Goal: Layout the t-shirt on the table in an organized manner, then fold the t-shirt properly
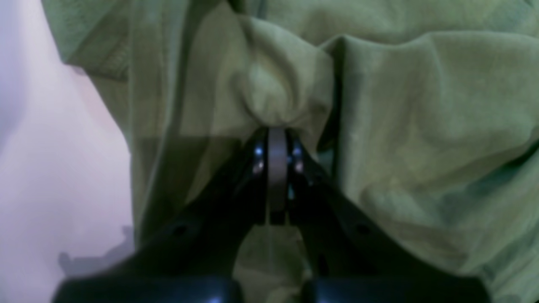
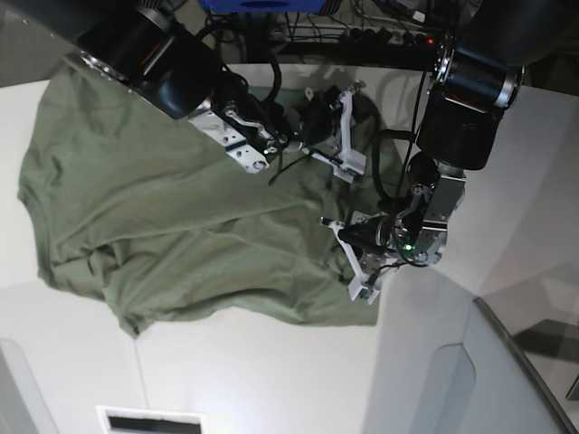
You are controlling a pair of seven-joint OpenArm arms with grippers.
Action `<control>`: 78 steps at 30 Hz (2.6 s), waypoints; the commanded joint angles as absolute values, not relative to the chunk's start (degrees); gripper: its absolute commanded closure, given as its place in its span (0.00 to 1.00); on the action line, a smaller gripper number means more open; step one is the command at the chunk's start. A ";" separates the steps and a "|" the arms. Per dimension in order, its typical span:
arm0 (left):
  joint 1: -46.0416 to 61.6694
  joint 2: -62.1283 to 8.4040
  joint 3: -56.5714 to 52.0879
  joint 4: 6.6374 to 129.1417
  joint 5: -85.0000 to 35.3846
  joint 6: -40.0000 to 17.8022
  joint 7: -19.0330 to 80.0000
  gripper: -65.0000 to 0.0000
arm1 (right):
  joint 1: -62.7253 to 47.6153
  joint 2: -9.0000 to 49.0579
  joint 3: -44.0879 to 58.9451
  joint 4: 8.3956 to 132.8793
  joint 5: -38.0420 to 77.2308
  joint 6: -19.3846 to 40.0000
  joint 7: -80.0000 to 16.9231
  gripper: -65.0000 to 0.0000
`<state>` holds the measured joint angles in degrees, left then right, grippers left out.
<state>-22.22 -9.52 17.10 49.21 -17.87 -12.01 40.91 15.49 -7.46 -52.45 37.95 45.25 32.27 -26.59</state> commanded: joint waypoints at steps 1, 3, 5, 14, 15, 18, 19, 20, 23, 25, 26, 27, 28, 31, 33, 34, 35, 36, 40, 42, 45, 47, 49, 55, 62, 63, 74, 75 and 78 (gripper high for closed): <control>-22.64 -9.54 17.27 49.01 -16.57 -11.47 42.77 1.00 | 16.48 -8.13 -52.18 38.55 46.20 32.92 -26.86 0.98; -22.64 -9.45 17.27 49.01 -16.57 -11.47 42.68 1.00 | 17.10 -8.13 -52.18 38.55 48.84 33.01 -28.00 0.98; -22.64 -9.36 17.27 49.01 -16.57 -11.47 42.68 1.00 | 18.15 -8.13 -52.26 38.64 52.88 33.19 -30.81 0.98; -23.25 -9.54 16.57 52.88 -17.10 -11.47 43.47 1.00 | 17.80 -4.53 -52.18 54.02 55.08 31.43 -37.49 0.99; -23.16 -9.63 16.48 54.64 -17.19 -11.47 44.79 1.00 | 17.63 -3.65 -52.18 55.78 55.08 28.97 -37.32 0.99; -21.67 -9.80 13.41 62.29 -17.19 -11.47 49.98 1.00 | 16.66 -0.13 -52.18 61.49 54.90 20.00 -36.18 0.99; -20.18 -9.71 10.77 66.24 -17.01 -11.47 52.18 1.00 | 15.96 1.98 -52.18 64.04 54.90 16.75 -35.12 0.99; -18.86 -9.63 8.57 70.29 -16.66 -11.47 53.85 1.00 | 15.52 3.91 -52.18 65.98 54.90 14.11 -34.07 0.99; -13.67 -9.54 3.38 82.33 -16.57 -11.47 58.68 1.00 | 13.41 9.10 -52.18 72.13 54.90 8.04 -31.34 0.99; -9.10 -9.45 0.48 90.07 -16.57 -11.47 62.46 1.00 | 12.00 12.88 -52.18 75.38 54.90 6.46 -30.73 0.99; -6.73 -9.45 -0.57 93.32 -16.66 -11.47 63.60 1.00 | 11.47 14.20 -52.18 76.44 54.90 6.02 -30.37 0.99; -4.00 -9.36 -1.80 96.84 -16.75 -11.47 64.31 1.00 | 10.77 15.60 -52.18 77.49 54.90 5.76 -30.20 0.99; -0.31 -9.19 -3.12 100.18 -16.92 -11.47 64.40 1.00 | 9.98 17.10 -52.18 78.37 54.90 5.58 -29.58 0.99; 9.27 -6.99 -7.96 107.21 -16.57 -11.47 64.13 0.78 | 7.60 20.62 -52.18 79.60 54.90 5.58 -27.47 0.99; 14.20 -5.05 -11.21 109.05 -16.57 -11.47 61.76 0.64 | 6.29 22.55 -52.18 80.04 54.90 5.67 -26.15 0.99; 16.31 -4.44 -12.53 109.05 -16.57 -11.47 59.82 0.59 | 5.85 23.16 -52.18 80.22 54.90 5.85 -25.71 0.99; 18.15 -4.00 -13.41 108.97 -16.57 -11.47 57.36 0.54 | 5.41 23.60 -52.18 80.31 54.90 5.93 -25.45 0.99; 20.09 -3.82 -14.02 108.79 -16.57 -11.47 54.64 0.50 | 5.14 23.96 -52.18 80.31 54.90 6.02 -25.36 0.99; 26.07 -3.65 -14.29 106.33 -16.57 -11.47 43.74 0.37 | 4.79 25.10 -52.26 80.31 54.90 6.11 -25.36 0.99; 27.12 -3.12 -14.20 104.31 -16.66 -11.47 40.13 0.37 | 4.70 25.27 -52.26 80.31 54.81 6.11 -25.36 0.99; 27.12 -1.98 -14.64 100.35 -16.57 -11.47 36.44 0.37 | 4.70 25.27 -52.35 80.31 54.81 6.11 -25.36 0.99; 27.12 -1.71 -14.29 98.24 -16.57 -11.47 34.15 0.37 | 4.70 25.27 -52.53 80.31 54.81 6.20 -25.45 0.99; 27.03 -1.63 -14.11 96.84 -16.57 -11.47 32.22 0.37 | 4.62 25.27 -52.53 80.31 54.81 6.20 -25.45 0.99; 25.45 -1.63 -14.11 95.08 -16.48 -10.42 31.78 0.38 | 4.26 25.36 -52.53 80.22 54.81 6.20 -25.45 0.99; 22.73 -2.51 -11.30 91.65 -16.48 -7.60 31.69 0.70 | 4.26 25.36 -52.53 80.22 54.81 6.20 -25.36 0.99; 22.02 -2.51 -11.56 90.33 -16.48 -7.60 31.69 0.83 | 4.26 25.36 -52.53 80.13 54.81 6.20 -25.36 0.99; 22.20 -1.89 -17.27 94.20 -16.84 -7.52 31.60 1.00 | 4.35 28.00 -52.26 80.22 54.81 6.20 -25.27 0.99; 22.55 -1.54 -18.24 95.08 -16.84 -7.52 31.60 1.00 | 4.44 28.00 -52.26 80.22 54.81 6.20 -25.27 0.99; 24.13 -0.04 -22.02 96.04 -17.01 -7.52 31.60 1.00 | 4.70 27.82 -52.35 80.22 54.73 6.20 -25.27 0.99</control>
